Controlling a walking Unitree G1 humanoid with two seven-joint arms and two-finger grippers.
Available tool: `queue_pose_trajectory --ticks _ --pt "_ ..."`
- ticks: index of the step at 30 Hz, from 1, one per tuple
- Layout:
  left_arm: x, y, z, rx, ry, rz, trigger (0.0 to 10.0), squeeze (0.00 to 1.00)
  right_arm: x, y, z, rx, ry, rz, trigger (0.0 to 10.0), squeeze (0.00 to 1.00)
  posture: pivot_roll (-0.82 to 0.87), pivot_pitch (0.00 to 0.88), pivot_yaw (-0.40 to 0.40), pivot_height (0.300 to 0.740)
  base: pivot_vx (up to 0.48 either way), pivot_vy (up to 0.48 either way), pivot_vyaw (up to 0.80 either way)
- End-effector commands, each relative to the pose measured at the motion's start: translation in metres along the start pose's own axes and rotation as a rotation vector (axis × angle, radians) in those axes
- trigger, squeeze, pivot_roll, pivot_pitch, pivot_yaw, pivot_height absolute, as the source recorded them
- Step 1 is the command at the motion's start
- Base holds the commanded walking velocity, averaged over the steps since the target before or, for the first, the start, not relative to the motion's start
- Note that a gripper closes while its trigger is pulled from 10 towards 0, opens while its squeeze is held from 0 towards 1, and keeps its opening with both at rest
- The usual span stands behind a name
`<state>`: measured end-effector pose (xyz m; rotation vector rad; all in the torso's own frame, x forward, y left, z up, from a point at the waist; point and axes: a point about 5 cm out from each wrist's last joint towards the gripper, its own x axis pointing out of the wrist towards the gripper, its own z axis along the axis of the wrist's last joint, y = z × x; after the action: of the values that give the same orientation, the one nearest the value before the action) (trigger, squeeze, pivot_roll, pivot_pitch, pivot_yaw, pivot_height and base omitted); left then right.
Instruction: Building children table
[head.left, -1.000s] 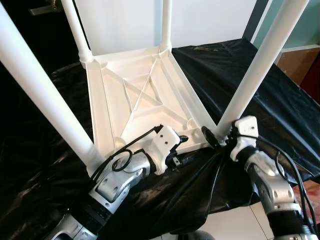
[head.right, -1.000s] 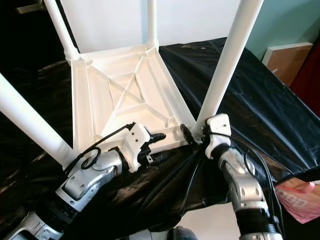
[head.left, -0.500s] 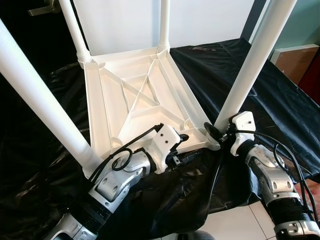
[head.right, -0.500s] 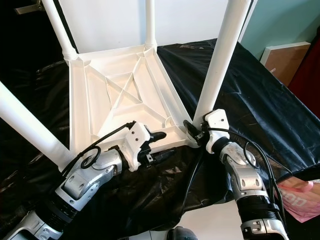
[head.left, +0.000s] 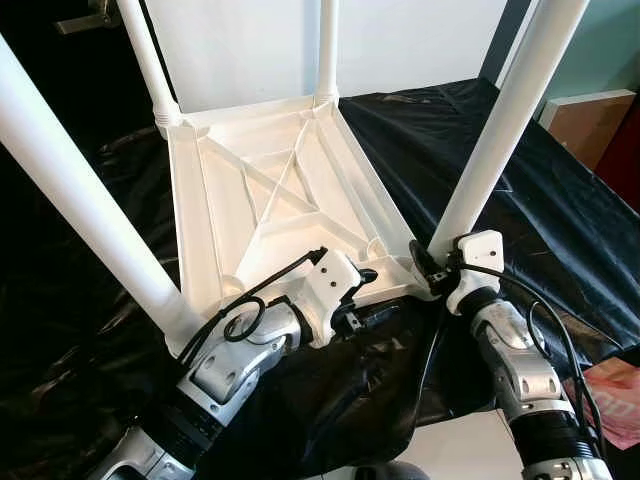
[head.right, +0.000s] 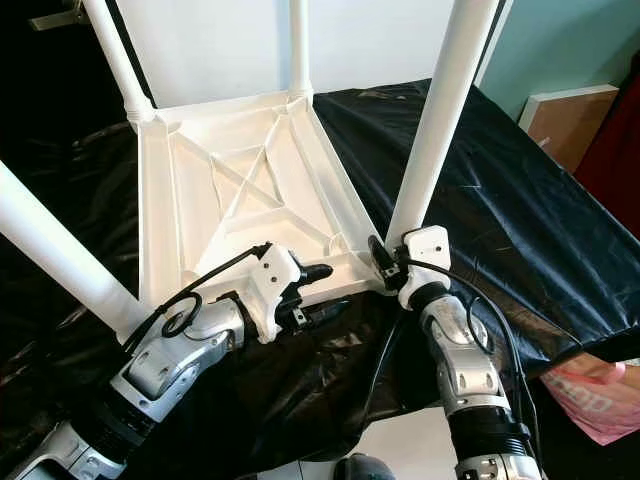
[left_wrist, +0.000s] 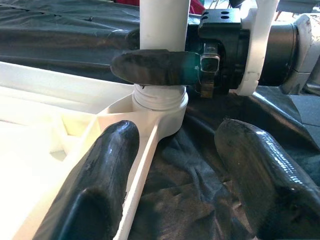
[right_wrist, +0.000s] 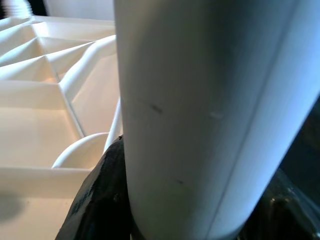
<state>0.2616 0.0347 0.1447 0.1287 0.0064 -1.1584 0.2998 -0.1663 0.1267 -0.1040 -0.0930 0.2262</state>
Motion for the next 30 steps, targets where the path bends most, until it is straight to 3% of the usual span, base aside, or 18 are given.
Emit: queue_pose_trajectory --ticks 1,11,14,19,30 --pt "0.0 -0.01 -0.001 0.0 0.008 -0.166 10.0 0.0 -0.007 0.001 -0.021 0.007 0.114 -0.019 10.0 0.0 -0.05 0.121 -0.007 0.74 0.0 0.0 0.0" --pt "0.0 -0.009 0.0 -0.002 0.006 -0.162 10.0 0.0 -0.003 0.005 -0.016 0.046 0.118 -0.299 10.0 0.0 -0.04 0.112 -0.016 0.74 0.0 0.0 0.0" --pt "0.0 -0.007 0.0 -0.001 0.007 -0.15 10.0 0.0 -0.005 0.01 -0.014 0.082 0.115 -0.471 10.0 0.0 -0.03 0.108 -0.022 0.74 0.0 0.0 0.0" --pt "0.0 -0.008 0.001 -0.002 0.003 -0.146 10.0 0.0 -0.002 0.022 -0.011 0.09 0.108 -0.436 10.0 0.0 -0.03 0.107 -0.02 0.74 0.0 0.0 0.0" --pt "-0.001 -0.005 0.002 0.005 0.002 -0.141 10.0 0.0 0.0 0.017 -0.004 0.072 0.087 -0.475 10.0 0.0 -0.02 0.105 -0.019 0.74 0.0 0.0 0.0"
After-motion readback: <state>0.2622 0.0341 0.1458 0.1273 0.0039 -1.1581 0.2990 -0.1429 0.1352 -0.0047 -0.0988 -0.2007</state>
